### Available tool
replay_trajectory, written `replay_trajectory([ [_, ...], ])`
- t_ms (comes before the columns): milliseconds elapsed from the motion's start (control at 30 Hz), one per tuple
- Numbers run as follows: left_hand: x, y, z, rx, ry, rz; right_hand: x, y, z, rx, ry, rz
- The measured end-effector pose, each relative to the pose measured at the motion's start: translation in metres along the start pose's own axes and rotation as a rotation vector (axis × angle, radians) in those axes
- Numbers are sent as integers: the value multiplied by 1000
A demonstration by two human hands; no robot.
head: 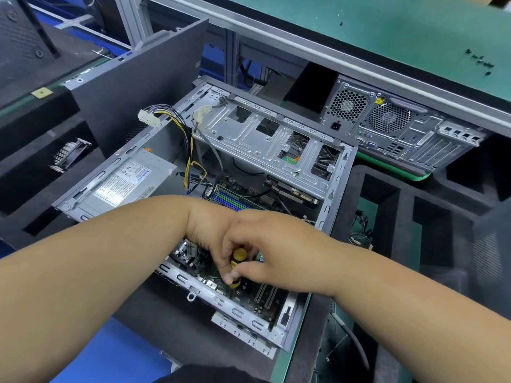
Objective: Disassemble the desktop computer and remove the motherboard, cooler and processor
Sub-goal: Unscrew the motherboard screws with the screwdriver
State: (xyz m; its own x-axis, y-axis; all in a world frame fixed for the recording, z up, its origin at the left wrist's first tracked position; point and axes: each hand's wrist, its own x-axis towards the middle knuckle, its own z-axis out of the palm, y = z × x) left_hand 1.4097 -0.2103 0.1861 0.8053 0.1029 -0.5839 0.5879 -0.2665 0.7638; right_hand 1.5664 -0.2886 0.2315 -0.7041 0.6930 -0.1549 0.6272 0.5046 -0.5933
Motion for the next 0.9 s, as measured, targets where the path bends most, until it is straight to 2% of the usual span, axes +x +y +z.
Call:
replay_trajectory([
  [133, 3, -4, 3, -66, 10, 0, 4, 0, 0, -68, -9, 21],
  [267, 4, -9, -1, -30, 13, 38, 1, -2, -6, 29, -92, -43],
  [433, 6, -10, -1, 3, 23, 38, 0, -2, -8, 106, -142, -24],
  [567, 9, -10, 1, -8, 50, 32, -2, -3, -6, 167, -70, -38],
  [767, 7, -10, -1, -7, 47, 10, 0, -3, 11, -61, 105, 33],
  [900, 7, -9, 3, -57, 32, 10, 0, 1, 6, -163, 94, 110],
])
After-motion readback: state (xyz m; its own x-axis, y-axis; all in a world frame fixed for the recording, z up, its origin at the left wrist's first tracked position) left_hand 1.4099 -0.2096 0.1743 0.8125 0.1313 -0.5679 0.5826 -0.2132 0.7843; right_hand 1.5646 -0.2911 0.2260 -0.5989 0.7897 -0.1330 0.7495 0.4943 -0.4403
